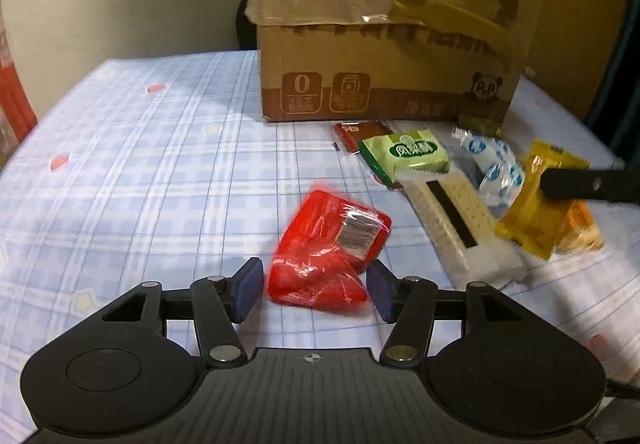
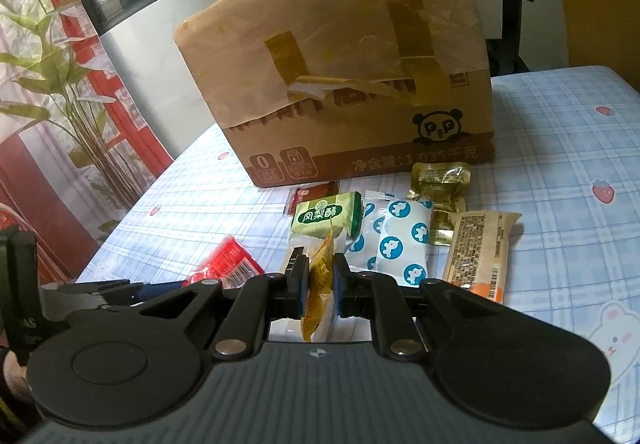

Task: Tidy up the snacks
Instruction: 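Carry the red packet with the left tool while the right carries the yellow packet into the box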

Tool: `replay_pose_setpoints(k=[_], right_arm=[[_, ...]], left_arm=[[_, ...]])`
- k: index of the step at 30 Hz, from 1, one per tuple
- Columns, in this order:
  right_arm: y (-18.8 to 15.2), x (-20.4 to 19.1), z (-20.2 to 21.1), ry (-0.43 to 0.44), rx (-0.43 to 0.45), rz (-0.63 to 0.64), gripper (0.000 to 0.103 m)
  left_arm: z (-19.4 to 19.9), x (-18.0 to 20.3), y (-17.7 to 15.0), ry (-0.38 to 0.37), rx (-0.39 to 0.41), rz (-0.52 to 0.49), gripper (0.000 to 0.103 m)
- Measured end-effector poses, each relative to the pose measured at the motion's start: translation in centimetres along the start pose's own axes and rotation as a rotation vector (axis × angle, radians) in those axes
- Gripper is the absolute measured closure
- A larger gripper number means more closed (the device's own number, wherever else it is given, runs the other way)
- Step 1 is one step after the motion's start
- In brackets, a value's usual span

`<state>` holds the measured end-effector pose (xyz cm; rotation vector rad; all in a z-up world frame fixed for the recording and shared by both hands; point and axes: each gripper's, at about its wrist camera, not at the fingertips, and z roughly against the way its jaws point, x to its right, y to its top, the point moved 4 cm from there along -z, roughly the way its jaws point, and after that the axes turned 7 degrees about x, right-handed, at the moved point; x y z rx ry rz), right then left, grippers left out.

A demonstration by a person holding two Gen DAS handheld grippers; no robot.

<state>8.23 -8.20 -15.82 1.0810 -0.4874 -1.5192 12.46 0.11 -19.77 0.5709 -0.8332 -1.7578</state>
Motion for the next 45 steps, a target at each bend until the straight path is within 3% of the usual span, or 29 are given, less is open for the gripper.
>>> replay_pose_setpoints(k=[9,15,22,30,37,42,45], right_arm=[[-0.1,0.1,0.2,-0.001,0.002,-0.004,0.090],[0.1,0.1,0.3,-0.003,0.010,-0.001,0.090],[0.2,0.1,0.4,-0.006,0.015,0.002,0.090],[1.9,0.1,0.9,-0.006,0.053,0.027,0.090],[7.2,-0.1,2.4,0.019,0.162,0.066,0.090],[14.0,-0.4,3.8,0.040,0.299,0.102,0.090],[17.7,-0.5,3.8,0.034,0.374,0.132,0.090]], left_arm=[[-0.4,0.1,0.2,0.002,0.030,-0.018,0.049],[0.1,0.3,0.6,-0.019,0.060,-0.014,0.062],[0.6,0.3,0.8,-0.019,0.079,0.000,0.062],[3.2,-0.2,3.9,-0.005,0.185,0.020,0.062],[6.7,-0.2,10.0,-0.018,0.355,0.033,0.062],[9.1,0.1,15.8,-0.040,0.501,0.012,0.062],[9.0,0.4,19.3,-0.057,0.534,0.005,0.062]])
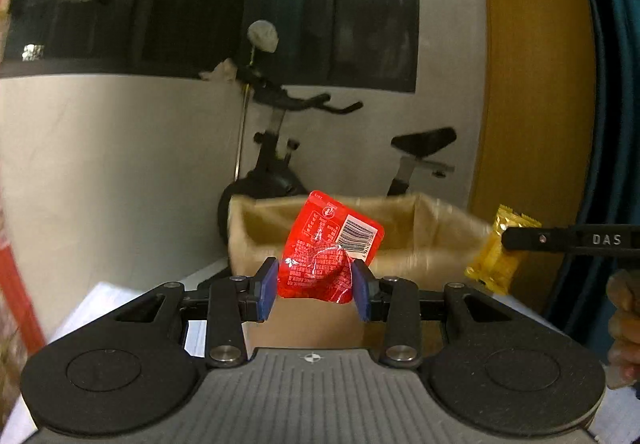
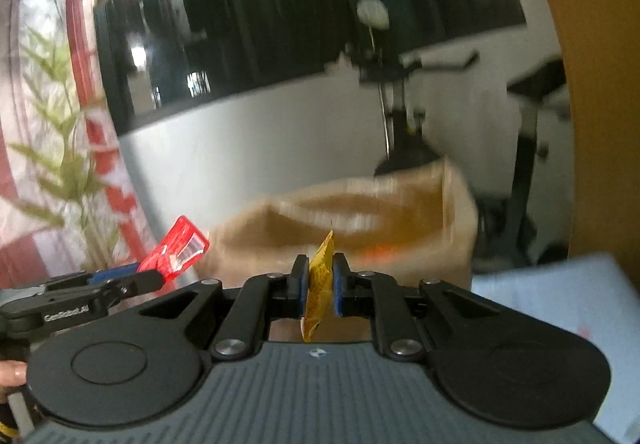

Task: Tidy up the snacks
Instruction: 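Carry the red packet with the left tool while the right carries the yellow packet into the box, then open both tools over the box and withdraw them toward the table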

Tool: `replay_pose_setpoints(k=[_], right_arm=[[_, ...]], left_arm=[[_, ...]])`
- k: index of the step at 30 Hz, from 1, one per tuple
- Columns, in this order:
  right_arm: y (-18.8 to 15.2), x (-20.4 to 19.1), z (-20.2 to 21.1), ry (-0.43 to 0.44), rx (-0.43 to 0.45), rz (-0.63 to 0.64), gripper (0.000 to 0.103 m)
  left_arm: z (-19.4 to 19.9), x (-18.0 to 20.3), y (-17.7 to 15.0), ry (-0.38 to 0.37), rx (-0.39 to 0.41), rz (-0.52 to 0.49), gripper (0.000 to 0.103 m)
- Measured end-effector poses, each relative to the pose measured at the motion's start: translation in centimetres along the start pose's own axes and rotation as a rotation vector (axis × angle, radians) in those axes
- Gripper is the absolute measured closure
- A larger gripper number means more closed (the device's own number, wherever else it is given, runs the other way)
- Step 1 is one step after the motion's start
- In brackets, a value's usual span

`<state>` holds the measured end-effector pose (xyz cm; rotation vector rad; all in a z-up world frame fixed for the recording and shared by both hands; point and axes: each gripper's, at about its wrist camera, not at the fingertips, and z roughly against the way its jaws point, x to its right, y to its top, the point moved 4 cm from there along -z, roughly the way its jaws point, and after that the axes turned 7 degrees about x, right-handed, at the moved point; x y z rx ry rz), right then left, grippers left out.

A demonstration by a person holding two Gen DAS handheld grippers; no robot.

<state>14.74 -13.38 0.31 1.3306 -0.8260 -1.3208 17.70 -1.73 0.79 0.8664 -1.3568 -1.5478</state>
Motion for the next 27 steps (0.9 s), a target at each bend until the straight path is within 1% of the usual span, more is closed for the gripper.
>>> replay_pose_setpoints(k=[3,6,9,13,14,16,17,18,19,20,21,22,23,24,25,27], right_arm=[[2.3,0.7,-2.5,-0.038,0.034,0.053,0.090],[3.2,1.7,-5.7,-0.101,0.020,0.103,0.090],[2.7,2.3,-8.6,-0.165,-0.026,0.173,0.090],[1.1,3.5,-10.7,-0.220,-0.099,0.194,0.090],[0.7,3.9,-11.0,-0.232,-0.113,0.198,0.090],[0.2,4.6,-11.2,-0.257,-0.129,0.194,0.089],[0.1,5.0,-11.0,-0.262,-0.130,0.184,0.088],[0.1,5.1,-10.7,-0.261,-0.129,0.171,0.083],[0.2,5.3,-10.5,-0.257,-0.132,0.162,0.075],[0.1,5.3,-10.3,-0.249,-0.132,0.160,0.072],[0.3,5.4,-9.9,-0.243,-0.130,0.162,0.068],[0.3,5.4,-9.7,-0.238,-0.129,0.167,0.066],[0.4,5.3,-9.4,-0.233,-0.129,0.169,0.063],[0.4,5.3,-9.1,-0.227,-0.127,0.167,0.058],[0.5,5.4,-8.9,-0.220,-0.124,0.160,0.054],[0.5,5.2,-8.4,-0.196,-0.116,0.143,0.049]], left_arm=[[-2.9,0.6,2.1,0.002,0.016,-0.022,0.062],[-6.3,1.2,3.3,0.013,-0.001,-0.020,0.062],[-8.5,1.7,3.4,0.027,-0.028,-0.014,0.062],[-10.8,1.6,2.7,0.041,-0.081,-0.021,0.060],[-11.2,1.4,2.3,0.044,-0.100,-0.018,0.059],[-11.7,1.0,1.7,0.057,-0.124,-0.002,0.049],[-11.9,0.4,1.5,0.059,-0.130,0.005,0.047],[-11.9,0.1,1.2,0.060,-0.135,0.011,0.047],[-12.1,-0.4,1.1,0.058,-0.141,0.018,0.046],[-12.2,-0.6,1.0,0.061,-0.146,0.024,0.046],[-12.2,-0.9,0.9,0.066,-0.150,0.029,0.042],[-12.1,-1.0,0.9,0.069,-0.151,0.032,0.035],[-11.9,-1.2,1.0,0.070,-0.148,0.031,0.031],[-11.6,-1.2,1.0,0.073,-0.140,0.028,0.025],[-11.4,-1.3,1.1,0.077,-0.132,0.024,0.021],[-11.0,-1.3,1.4,0.085,-0.122,0.020,0.019]])
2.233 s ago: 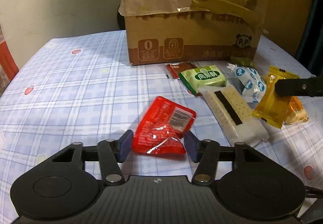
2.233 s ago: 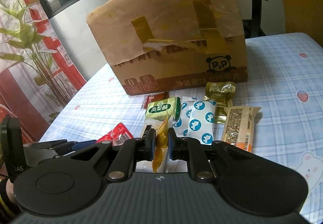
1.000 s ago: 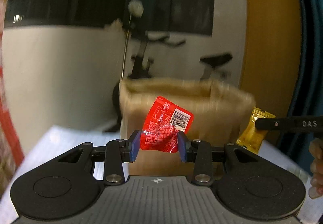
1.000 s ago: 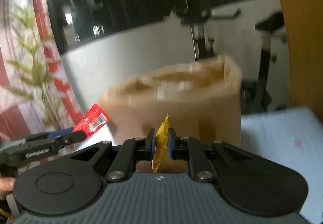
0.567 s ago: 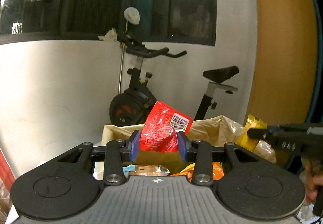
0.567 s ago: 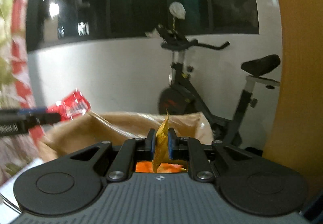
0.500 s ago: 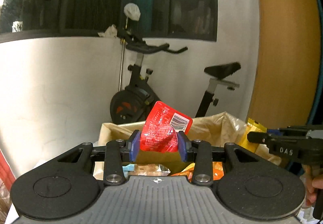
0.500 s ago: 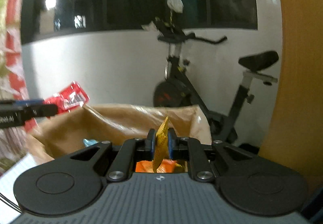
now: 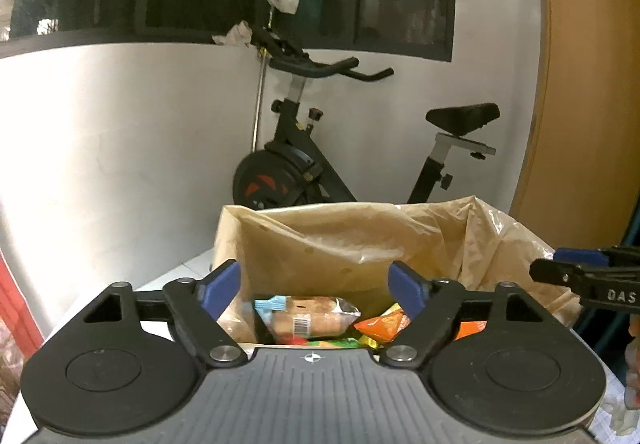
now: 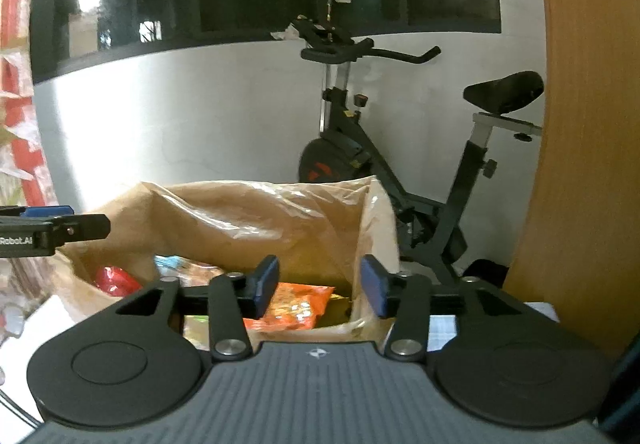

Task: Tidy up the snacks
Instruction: 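Open both tools over the box and withdraw them toward the table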

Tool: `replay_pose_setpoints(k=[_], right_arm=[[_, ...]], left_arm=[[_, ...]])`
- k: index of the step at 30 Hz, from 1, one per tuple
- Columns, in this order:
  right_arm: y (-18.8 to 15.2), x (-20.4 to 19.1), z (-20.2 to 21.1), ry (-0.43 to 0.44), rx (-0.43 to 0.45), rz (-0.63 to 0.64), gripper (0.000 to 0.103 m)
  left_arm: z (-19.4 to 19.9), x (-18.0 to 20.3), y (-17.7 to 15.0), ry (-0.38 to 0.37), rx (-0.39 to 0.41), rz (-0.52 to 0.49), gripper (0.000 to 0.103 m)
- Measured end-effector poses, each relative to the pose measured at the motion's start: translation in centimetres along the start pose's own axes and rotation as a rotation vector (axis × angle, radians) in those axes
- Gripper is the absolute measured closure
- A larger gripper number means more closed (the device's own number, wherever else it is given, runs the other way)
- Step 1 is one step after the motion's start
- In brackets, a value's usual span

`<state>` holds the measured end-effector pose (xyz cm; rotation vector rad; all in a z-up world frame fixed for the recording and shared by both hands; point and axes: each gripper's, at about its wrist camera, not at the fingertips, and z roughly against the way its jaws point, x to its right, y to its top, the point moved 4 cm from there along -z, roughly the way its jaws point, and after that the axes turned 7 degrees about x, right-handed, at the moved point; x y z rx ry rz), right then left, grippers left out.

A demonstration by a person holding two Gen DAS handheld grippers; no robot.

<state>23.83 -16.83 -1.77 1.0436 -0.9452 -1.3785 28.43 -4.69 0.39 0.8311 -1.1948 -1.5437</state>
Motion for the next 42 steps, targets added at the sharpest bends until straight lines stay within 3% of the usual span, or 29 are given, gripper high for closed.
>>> replay_pose_setpoints(k=[7,22,42], right_arm=[[-0.3,-1.0,2.1,0.055,0.016,-0.011,0.022],[-3.2,-2.1,6.6,0.122,0.029,-0.010,0.015],[-9.7,0.4,7.4,0.068,-0.067,-0.059,0.015]], left_arm=[[2.0,-0.5,0.2,0.006,-0.004,0.037,0.011],[7.2,-2.1,-3.9,0.022,-0.031,0.055,0.010],[9.5,-1.2,-11.1,0.013,-0.134,0.087,0.011]])
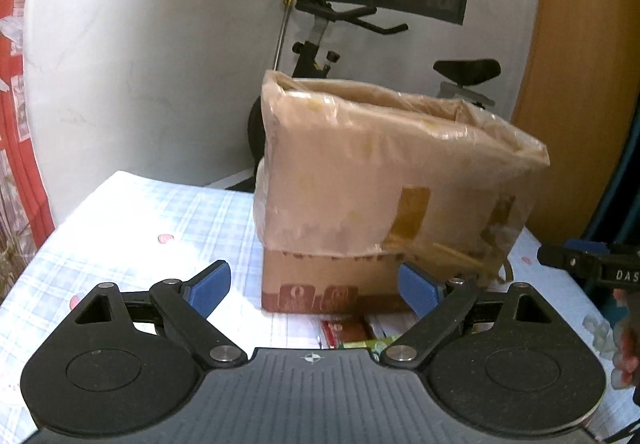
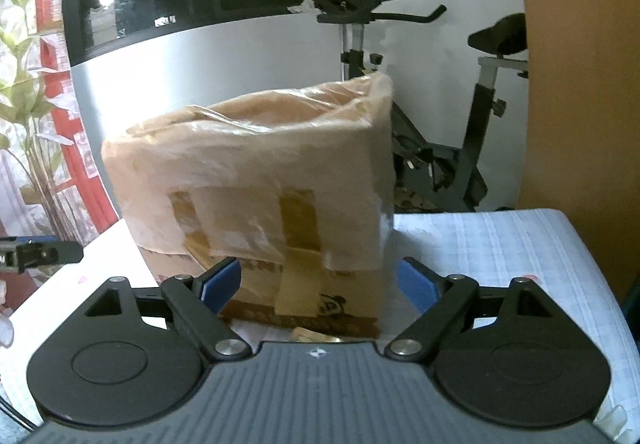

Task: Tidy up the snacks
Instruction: 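Open both tools over the box and withdraw them toward the table, then grasp the gold foil packet with the right tool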

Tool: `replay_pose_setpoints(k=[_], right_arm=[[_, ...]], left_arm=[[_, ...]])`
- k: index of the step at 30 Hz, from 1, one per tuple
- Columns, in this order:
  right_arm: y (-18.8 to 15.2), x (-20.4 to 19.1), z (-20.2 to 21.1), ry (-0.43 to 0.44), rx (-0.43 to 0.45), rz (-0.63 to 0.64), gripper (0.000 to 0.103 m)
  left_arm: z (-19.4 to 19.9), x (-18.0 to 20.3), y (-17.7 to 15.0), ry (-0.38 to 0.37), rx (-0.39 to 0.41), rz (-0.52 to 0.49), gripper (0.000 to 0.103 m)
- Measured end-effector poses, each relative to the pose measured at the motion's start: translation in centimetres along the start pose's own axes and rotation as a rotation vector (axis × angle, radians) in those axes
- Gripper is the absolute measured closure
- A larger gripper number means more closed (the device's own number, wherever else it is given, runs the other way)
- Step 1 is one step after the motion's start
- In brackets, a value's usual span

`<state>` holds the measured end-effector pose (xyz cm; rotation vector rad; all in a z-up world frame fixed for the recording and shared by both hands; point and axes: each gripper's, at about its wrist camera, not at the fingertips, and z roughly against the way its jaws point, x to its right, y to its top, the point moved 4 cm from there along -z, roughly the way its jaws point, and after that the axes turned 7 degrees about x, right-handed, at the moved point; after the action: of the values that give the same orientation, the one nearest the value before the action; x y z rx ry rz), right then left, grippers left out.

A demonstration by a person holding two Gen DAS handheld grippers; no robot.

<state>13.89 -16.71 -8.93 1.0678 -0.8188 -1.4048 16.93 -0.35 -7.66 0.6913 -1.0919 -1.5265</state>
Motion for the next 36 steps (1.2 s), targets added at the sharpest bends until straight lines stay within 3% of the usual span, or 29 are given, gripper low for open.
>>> replay_pose_setpoints(k=[11,26,36], right_arm=[[-3.1,0.7,-1.6,-0.032,-0.089,0.048,0.021],[-6.8,-1.2,-9.0,-0.064,-0.301,0.000,0.025],[-8.3,-1.9,-11.8,-0.146,-0.397,0.011,0.026]], left_arm=[[-1.6,0.3,-2.0,-0.013,-0.057,-0.004,0.018],[-4.0,-2.3,-4.0,0.024,-0.099,0.024,0.018],[-5.0,-3.5,-5.0,0.031,-0.118,0.057,0.019]])
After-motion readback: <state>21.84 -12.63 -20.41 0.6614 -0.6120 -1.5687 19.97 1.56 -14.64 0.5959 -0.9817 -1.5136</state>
